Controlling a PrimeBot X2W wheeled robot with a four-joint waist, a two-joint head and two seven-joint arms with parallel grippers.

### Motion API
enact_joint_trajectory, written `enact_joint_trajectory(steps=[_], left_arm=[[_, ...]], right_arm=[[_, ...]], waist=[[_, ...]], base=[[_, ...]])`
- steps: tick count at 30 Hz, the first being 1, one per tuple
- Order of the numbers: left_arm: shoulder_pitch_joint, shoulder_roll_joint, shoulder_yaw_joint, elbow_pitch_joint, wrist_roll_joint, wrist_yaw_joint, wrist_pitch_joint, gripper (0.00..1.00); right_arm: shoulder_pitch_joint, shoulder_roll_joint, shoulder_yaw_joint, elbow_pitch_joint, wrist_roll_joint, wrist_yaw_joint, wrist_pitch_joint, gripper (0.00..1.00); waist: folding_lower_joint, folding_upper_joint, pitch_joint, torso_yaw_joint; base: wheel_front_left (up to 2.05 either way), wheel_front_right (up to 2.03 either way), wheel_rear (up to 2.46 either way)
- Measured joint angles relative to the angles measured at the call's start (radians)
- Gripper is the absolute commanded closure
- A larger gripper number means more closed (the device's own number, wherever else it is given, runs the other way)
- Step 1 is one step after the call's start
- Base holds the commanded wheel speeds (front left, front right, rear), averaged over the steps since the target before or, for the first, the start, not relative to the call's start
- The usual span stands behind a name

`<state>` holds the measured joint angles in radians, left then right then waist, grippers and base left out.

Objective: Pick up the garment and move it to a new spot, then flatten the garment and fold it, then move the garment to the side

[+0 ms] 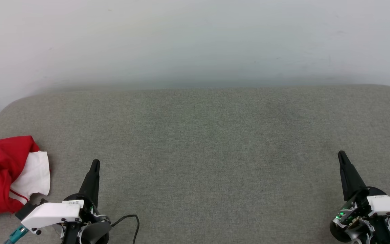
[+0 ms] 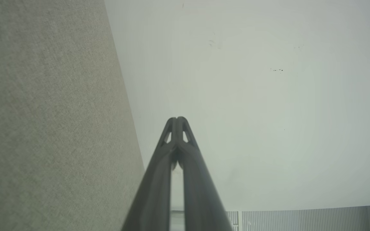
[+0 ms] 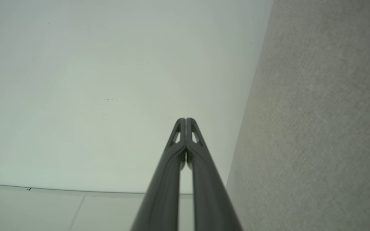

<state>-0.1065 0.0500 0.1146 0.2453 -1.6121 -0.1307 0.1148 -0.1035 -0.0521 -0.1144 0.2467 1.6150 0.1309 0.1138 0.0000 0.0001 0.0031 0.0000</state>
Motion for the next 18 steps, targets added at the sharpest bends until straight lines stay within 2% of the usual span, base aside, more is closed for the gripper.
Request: enact_joint_trajectory(steps=[18], left_arm=[[0.000,0.000,0.000,0.000,0.000,0.000,0.000,1.00]], right_arm=[[0.000,0.000,0.000,0.000,0.000,0.000,0.000,1.00]], waist=[[0.0000,0.0000,0.000,0.000]], base=[[0.00,0.00,0.00]])
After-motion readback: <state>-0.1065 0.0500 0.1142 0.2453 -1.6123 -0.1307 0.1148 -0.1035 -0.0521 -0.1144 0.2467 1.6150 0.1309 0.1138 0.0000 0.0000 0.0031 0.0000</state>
